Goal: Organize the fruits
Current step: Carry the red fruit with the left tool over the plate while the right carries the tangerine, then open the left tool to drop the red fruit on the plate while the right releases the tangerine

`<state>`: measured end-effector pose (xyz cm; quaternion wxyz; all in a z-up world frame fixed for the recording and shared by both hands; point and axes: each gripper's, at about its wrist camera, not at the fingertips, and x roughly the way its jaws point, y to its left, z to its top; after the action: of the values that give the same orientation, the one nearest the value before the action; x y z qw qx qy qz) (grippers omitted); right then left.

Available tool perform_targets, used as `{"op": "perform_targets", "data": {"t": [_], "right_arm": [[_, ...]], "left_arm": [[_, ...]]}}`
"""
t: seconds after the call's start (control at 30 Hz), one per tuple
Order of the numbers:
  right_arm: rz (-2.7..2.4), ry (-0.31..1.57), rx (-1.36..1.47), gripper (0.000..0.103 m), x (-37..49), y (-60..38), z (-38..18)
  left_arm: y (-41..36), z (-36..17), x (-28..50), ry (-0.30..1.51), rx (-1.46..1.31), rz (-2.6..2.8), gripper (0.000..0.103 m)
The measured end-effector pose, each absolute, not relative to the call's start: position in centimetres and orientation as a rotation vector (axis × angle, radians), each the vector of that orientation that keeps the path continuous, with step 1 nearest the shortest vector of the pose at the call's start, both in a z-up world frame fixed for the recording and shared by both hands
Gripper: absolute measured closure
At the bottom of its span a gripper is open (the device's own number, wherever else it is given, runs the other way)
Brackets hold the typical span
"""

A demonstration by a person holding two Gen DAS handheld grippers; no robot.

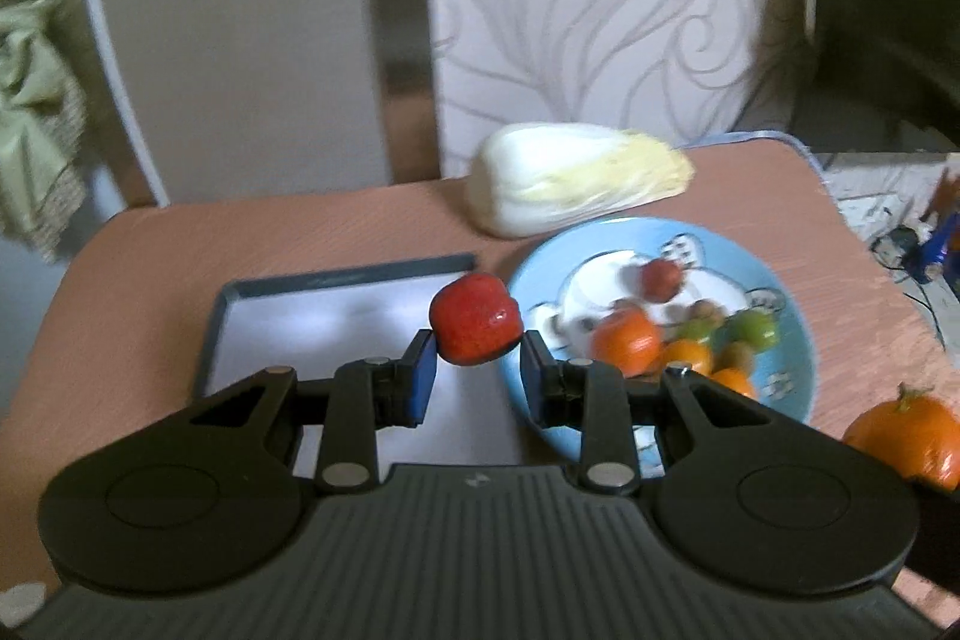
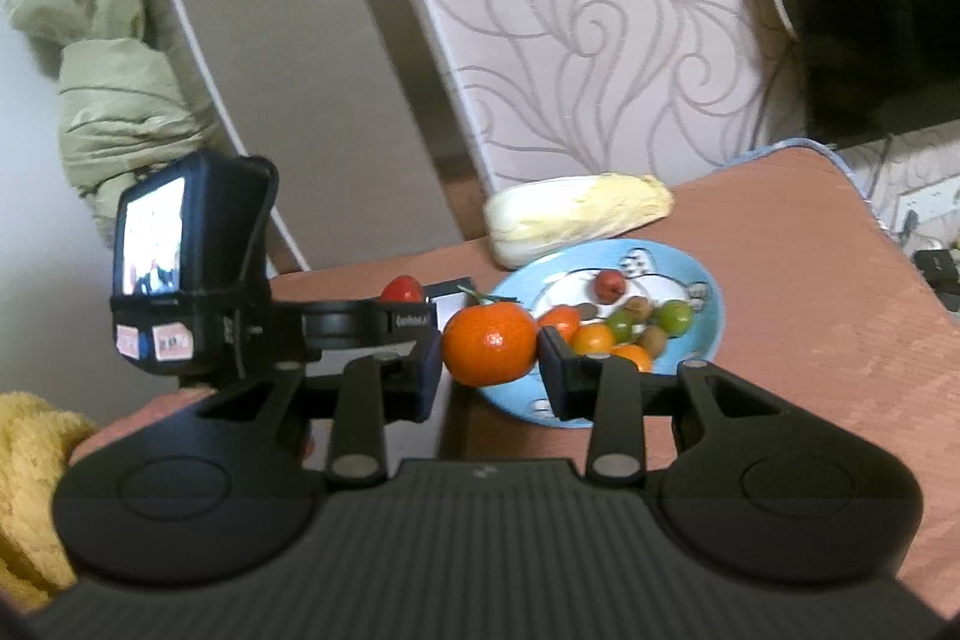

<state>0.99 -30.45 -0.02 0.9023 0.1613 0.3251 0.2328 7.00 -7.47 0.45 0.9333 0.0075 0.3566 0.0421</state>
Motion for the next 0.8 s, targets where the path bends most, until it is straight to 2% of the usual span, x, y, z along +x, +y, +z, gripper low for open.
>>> {"op": "perform_targets", "data": {"t": [0.27,0.5,0.67,0.8], "right_arm": [[0.411,0.692,0.326,0.065,1.8,-33.3,-1.2],[0.373,0.716,0.307,0.065,3.0,-34.5,-2.4],[0.373,0.746,0.285,0.065,4.9,-34.0,-3.8],[0.373,0.775,0.258,0.065,7.0,-33.1,-5.2]], "left_arm": [[-12.7,-1.7,11.2,0.777,0.031,-0.005,0.068],[-14.4,-3.7,13.3,0.776,0.078,-0.053,0.066],[-13.6,-3.3,12.6,0.757,0.074,-0.068,0.045],[-12.6,-2.4,11.5,0.739,0.066,-0.068,0.038]]}}
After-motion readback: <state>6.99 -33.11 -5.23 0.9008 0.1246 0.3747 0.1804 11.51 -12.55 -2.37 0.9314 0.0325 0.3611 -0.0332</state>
